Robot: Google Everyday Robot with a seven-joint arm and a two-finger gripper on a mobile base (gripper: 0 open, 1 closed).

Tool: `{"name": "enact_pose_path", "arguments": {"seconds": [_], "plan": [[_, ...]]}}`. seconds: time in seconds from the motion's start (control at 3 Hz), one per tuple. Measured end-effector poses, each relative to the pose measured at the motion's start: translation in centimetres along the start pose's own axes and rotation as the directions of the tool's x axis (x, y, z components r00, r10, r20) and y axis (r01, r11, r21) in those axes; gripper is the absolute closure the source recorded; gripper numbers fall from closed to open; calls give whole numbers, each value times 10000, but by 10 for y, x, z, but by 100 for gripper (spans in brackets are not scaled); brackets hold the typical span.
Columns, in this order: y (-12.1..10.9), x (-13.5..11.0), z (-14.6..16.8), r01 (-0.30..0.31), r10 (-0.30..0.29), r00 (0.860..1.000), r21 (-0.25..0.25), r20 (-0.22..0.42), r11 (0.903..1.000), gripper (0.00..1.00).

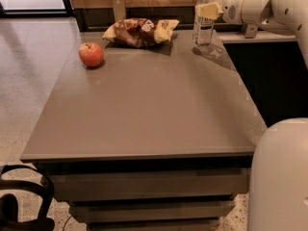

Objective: Move blue plastic bottle near brown chip bag

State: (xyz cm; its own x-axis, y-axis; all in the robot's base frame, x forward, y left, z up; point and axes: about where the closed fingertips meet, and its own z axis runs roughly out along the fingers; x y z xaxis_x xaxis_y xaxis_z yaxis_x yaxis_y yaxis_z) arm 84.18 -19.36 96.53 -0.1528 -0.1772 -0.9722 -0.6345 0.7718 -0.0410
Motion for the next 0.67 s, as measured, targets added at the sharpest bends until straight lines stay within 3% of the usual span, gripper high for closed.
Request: {"name": "enact_pose_path", "arguments": {"seconds": [0.33, 0.67], "plan": [[-7, 19, 12, 359, -331, 9971, 394, -681, 9986, 100], [-12, 33, 19, 405, -349, 9955, 627, -877, 9972, 100]]}}
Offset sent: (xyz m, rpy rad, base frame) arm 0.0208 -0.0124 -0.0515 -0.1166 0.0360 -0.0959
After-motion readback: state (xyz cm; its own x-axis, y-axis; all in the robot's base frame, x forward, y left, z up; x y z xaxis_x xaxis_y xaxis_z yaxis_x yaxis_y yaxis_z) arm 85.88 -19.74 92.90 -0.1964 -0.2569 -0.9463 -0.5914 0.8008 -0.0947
